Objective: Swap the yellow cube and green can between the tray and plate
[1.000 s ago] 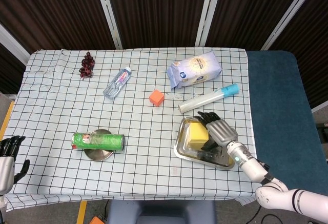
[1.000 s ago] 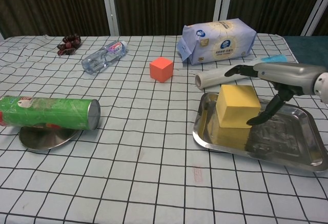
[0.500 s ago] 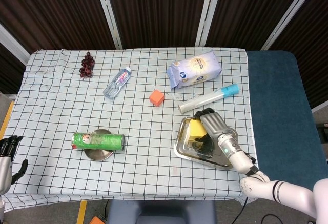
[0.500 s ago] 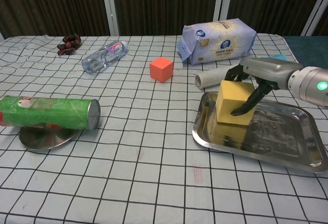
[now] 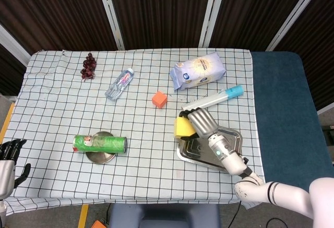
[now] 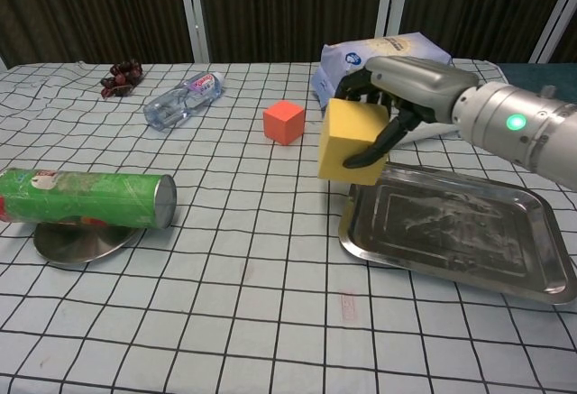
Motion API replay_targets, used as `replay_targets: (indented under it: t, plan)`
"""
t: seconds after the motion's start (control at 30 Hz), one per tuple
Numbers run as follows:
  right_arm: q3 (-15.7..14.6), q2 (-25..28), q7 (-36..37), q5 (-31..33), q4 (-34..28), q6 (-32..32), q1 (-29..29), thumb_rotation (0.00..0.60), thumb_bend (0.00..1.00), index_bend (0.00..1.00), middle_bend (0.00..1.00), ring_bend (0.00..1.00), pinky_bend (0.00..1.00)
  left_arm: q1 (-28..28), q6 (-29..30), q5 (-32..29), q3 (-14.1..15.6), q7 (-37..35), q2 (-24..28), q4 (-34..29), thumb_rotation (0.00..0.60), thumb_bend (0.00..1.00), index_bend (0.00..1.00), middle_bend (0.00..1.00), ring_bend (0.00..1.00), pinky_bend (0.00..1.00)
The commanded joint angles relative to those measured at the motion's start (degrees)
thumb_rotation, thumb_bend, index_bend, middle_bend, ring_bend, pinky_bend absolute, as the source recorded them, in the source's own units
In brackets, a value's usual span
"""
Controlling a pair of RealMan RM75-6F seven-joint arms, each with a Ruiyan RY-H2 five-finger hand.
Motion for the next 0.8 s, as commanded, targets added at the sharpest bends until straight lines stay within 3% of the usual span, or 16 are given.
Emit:
replay_targets:
  t: [0.03,0.27,0.47,0.6,0.8]
  plan:
    - [1.98,-3.34,-1.81,-0.21,2.36,-1.48,3.64,0.600,0.12,0.86,0.62,0.61,0.58,-0.08,-0.22,-0.03,0.06,0.11,-0.03,0.12,0.600,0.37,0.19,0.19,0.17,0.20]
    - [5.73,-11.37,-2.83,2.52,12.33,-4.24,10.52,0.600,0.12,0.86,0.62,0.61,0.58,0.05,-0.13,0.09,0.14,-0.58,0.33,-0.15,0.600,0.37,0.19,0.19,0.17,0.20]
    - [7.14,-19.25,3.06,1.36,27.19,-6.54,16.71,0.600,0.12,0.82,0.62,0.60,0.58,0.40,1.01,0.28,-0.23,-1.71,0.42,-0.27,0.600,0.37,0.19,0.19,0.17,0.20]
    - [7.17,-22.53,7.80,1.70,34.85,-10.60,19.61,0.600,0.12,0.68,0.54,0.45,0.53,0.37,0.79,-0.06,-0.38,-2.28,0.55,0.17,0.600,0.37,0.19,0.20,0.17,0.20]
    - [4.48,-23.87,15.15,-0.83,41.44,-14.19,21.20,0.600,0.12,0.32,0.22,0.12,0.29,0.34,0.65,0.15,-0.31,-3.30,0.91,0.45,0.600,0.37,0.19,0.20,0.17,0.20]
